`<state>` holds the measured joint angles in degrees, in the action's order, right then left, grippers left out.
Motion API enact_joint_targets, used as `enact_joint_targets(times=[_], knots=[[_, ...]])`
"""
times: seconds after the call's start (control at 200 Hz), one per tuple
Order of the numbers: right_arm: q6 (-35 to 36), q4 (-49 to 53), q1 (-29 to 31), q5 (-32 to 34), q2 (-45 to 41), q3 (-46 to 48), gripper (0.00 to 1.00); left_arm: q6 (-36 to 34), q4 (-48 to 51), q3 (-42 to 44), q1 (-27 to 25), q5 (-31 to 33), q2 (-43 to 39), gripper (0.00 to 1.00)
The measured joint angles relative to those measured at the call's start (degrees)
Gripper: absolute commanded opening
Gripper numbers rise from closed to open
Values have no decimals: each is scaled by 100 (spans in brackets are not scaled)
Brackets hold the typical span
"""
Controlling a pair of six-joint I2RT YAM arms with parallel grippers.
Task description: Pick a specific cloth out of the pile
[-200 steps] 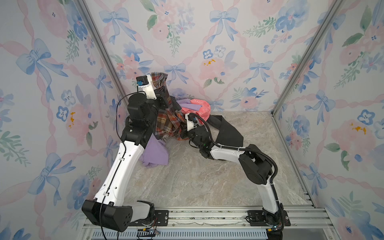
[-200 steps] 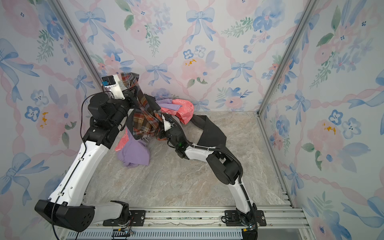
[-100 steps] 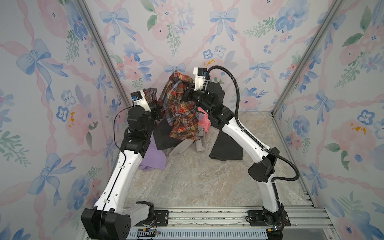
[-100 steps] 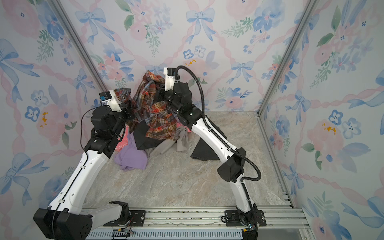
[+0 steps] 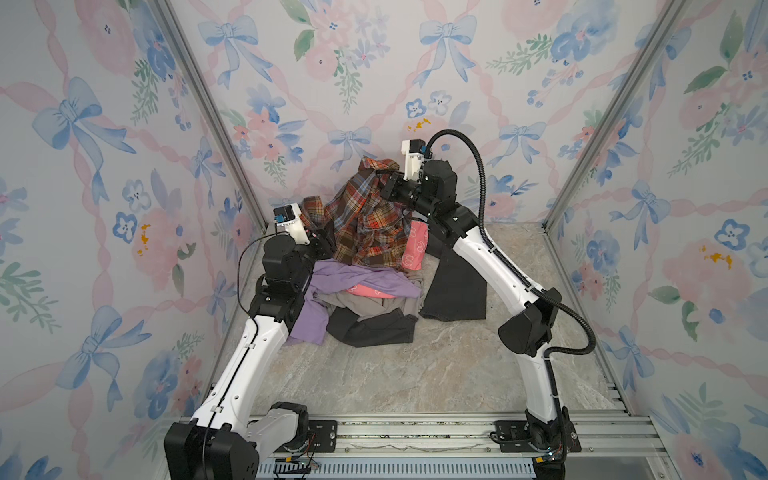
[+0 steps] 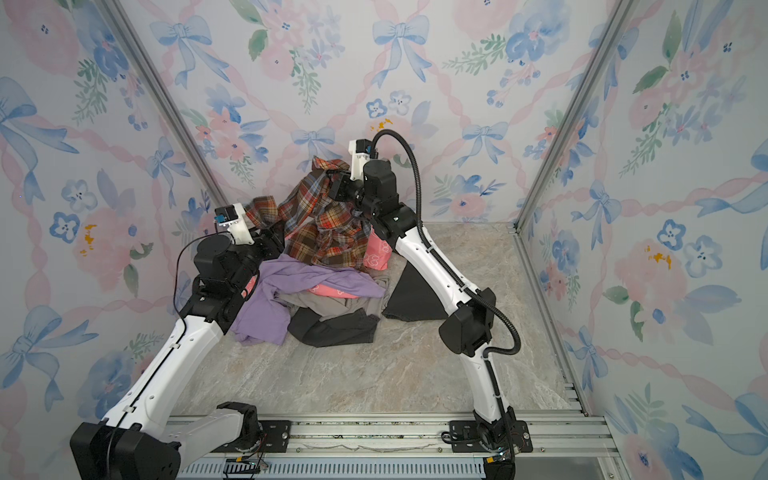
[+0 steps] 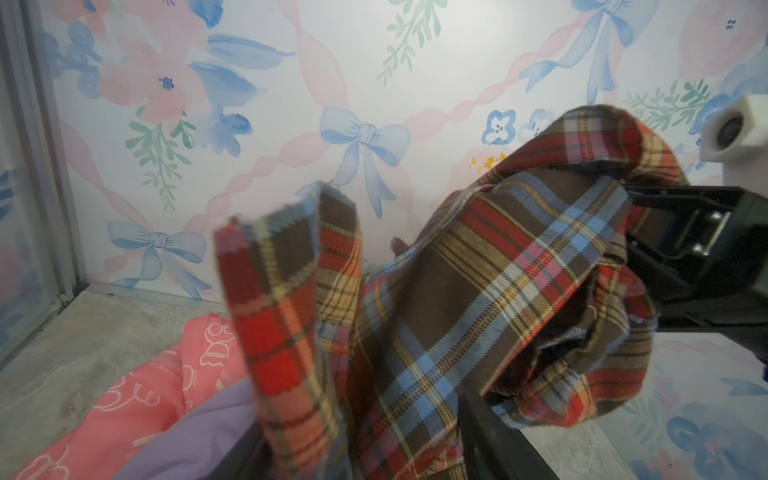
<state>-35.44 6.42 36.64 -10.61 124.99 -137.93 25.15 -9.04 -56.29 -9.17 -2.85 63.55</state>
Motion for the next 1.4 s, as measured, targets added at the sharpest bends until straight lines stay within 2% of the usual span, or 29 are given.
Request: enact_joint_targets(times=[0.2,0.43,0.6,0.79,0.93,1.04,1.225,1.4], knots=[[92,199,-221,-105,-442,262,0,-254,-214,293,-743,-179,4,80],[258,278,-702,-116,-1556,680,0,-481,-404,293,-1405,-212,70,83],[352,291,-1298,-90,-2406,1047,0,-704,-461,293,-2203,2,319,84],[348,328,-2138,-70,-3211,1436,0,-975,-466,293,-3165,544,662,84],[345,415,-2833,-31,-3862,1792,0,-1019,-479,293,-3617,833,981,83],[350,459,-3366,42,-4535,2387,0,-1016,-584,293,-3860,997,1235,83],[240,337,-4282,11,-5718,4135,0,-1014,-782,291,-4227,1123,1644,82],[-20,334,-4970,-107,-6065,5429,0,-1012,-898,267,-4457,1154,2052,81]])
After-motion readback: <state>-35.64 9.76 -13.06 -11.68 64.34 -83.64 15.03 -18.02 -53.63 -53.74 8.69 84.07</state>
